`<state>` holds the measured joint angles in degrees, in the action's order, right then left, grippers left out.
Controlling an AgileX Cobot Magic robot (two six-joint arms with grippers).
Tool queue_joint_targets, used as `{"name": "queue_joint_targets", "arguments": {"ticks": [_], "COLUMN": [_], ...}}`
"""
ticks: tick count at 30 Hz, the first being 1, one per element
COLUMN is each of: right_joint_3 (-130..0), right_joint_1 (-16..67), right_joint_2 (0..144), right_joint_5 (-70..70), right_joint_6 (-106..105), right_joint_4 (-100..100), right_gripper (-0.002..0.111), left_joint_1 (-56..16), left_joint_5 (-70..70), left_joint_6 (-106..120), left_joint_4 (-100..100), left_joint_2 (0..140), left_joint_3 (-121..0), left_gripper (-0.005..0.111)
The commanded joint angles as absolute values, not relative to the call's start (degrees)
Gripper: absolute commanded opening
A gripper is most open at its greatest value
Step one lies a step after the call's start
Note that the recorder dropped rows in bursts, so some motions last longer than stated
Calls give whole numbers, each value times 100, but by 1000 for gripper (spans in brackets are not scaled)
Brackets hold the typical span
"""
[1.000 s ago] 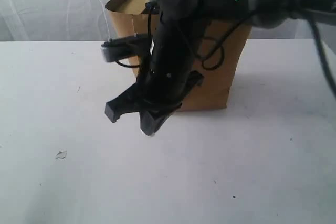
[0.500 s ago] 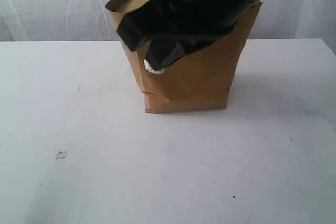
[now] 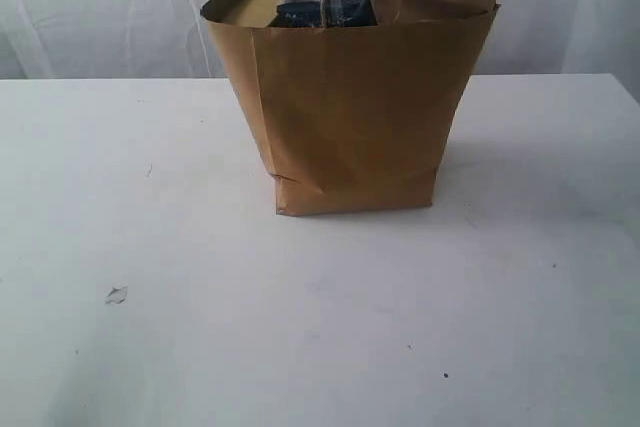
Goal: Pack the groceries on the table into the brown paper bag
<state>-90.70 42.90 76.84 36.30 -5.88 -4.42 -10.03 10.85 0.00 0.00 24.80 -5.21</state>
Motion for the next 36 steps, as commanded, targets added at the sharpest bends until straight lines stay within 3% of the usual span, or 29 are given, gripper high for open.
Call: {"name": "queue_joint_targets", "arguments": {"ticks": [1,10,21,27,32,36], "right_joint_3": [-9059,-9059,-9059,-9059,-9059,-9059], "right_joint_1": [4215,4075,2868,2682,2682,2682], "right_joint_2": [8163,9398,9777,10047,10071,10071], "right_joint_5": [2880,2199,1755,1230,1396,1811], "right_joint_6": [-632,-86,1062,1439,1414,1414], "right_joint_4": [-998,-1016,-1060,-1060,-1060,-1060], "right_gripper": [0,0,0,0,14,18], "left_joint_1": [-1046,-1046,-1046,-1046,-1046,-1046], "left_joint_5": [1106,1106,1106,1106,1106,1106], "left_joint_6": [0,0,0,0,0,0], "left_joint_4": [0,0,0,0,0,0], "left_joint_2": [2436,2436,2436,2436,2436,2436], "left_joint_3": [-479,-479,-479,-479,-479,-479], "left_gripper": [0,0,0,0,0,0]}}
